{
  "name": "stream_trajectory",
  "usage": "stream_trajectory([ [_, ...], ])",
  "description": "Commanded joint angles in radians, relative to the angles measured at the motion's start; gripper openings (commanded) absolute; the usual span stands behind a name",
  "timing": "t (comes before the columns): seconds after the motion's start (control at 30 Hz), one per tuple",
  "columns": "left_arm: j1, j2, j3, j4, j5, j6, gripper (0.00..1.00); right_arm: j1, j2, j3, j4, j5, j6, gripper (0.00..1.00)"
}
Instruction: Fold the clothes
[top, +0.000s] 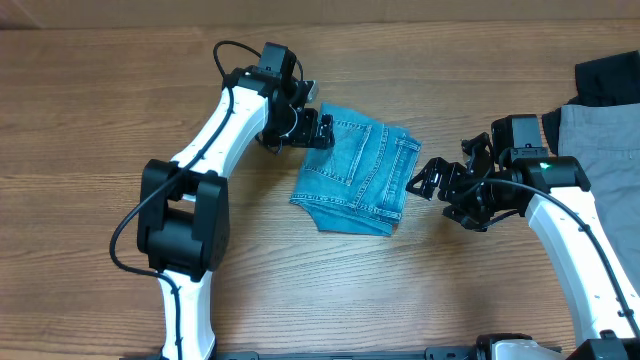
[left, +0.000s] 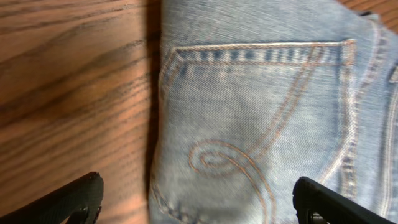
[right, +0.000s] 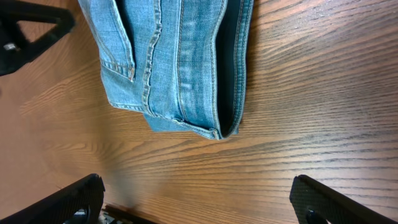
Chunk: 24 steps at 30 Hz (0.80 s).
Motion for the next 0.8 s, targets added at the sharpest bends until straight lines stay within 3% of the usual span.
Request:
stream_trajectory([
  [0.0,0.001,0.057,0.018,0.011,0.055,0.053,1.0,-0.005,-0.005,0.012,0.006,0.001,-0.009,1.0],
  [0.3,-0.005,0.14,0.018,0.044,0.216,0.052,0.99,-0.005,-0.005,0.012,0.007,0.001,-0.009,1.0],
  [0.4,-0.029,0.156,0.018,0.048,0.231,0.025,0.8,-0.005,-0.005,0.012,0.007,0.001,-0.009,1.0],
  [0.5,-0.037,0.156,0.018,0.051,0.231,0.025,0.74,-0.004,-0.005,0.012,0.006,0.001,-0.009,1.0],
  [0.53,-0.039,0.156,0.018,0.053,0.232,0.025,0.66,-0.004,-0.005,0.012,0.004,0.001,-0.009,1.0],
  [0.57,-0.039,0.156,0.018,0.056,0.231,0.025,0.5,-0.004,-0.005,0.012,0.004,0.001,-0.009,1.0],
  [0.6,-0.039,0.156,0.018,0.063,0.231,0.025,0.06,-0.005,-0.005,0.012,0.004,0.001,-0.009,1.0],
  [0.77,-0.028,0.156,0.018,0.109,0.19,-0.045,0.04,-0.004,-0.005,0.012,0.003,0.001,-0.009,1.0],
])
